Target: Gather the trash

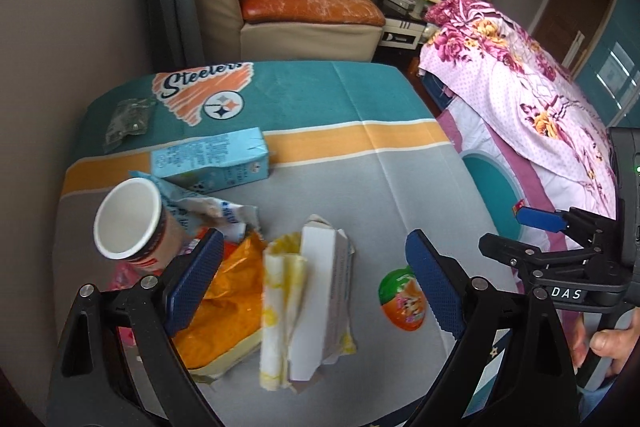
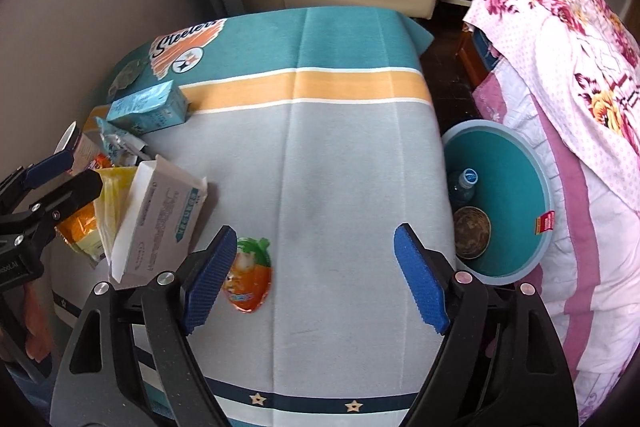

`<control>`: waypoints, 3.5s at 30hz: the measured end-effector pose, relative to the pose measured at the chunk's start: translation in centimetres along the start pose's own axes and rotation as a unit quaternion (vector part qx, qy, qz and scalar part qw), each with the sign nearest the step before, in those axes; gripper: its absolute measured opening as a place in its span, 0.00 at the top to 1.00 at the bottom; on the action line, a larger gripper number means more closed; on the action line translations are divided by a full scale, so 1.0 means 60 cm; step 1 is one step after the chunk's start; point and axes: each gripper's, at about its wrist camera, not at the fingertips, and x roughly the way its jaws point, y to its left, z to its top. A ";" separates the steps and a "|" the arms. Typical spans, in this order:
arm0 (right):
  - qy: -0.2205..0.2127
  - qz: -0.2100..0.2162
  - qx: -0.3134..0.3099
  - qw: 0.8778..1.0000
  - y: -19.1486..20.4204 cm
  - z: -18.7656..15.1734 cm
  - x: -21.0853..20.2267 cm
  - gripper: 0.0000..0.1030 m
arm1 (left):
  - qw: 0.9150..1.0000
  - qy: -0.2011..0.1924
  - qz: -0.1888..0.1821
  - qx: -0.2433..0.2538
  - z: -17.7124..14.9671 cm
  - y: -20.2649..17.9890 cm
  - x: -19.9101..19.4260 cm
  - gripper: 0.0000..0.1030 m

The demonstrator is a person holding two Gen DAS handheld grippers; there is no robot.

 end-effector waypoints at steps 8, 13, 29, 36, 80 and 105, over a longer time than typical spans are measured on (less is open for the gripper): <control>0.013 0.003 -0.077 0.997 0.089 0.035 0.009 0.25 | 0.998 -0.010 0.051 -0.038 -0.016 0.110 -0.022 0.10; 0.023 -0.003 -0.125 0.992 0.124 0.059 0.023 0.25 | 0.995 0.004 0.069 -0.067 -0.021 0.161 0.004 0.10; 0.062 0.018 -0.307 0.950 0.238 0.192 0.121 0.25 | 0.991 0.010 0.045 -0.124 0.006 0.257 0.077 0.46; 0.085 0.040 -0.376 0.922 0.326 0.230 0.183 0.25 | 0.992 0.045 0.041 -0.113 0.041 0.310 0.112 0.46; 0.035 0.075 -0.106 0.991 0.001 0.141 0.075 0.63 | 0.999 0.023 -0.002 -0.023 0.095 0.060 0.087 0.50; -0.080 0.043 0.131 0.987 -0.391 -0.008 -0.053 0.63 | 0.986 0.089 -0.084 0.114 0.070 -0.376 0.206 0.50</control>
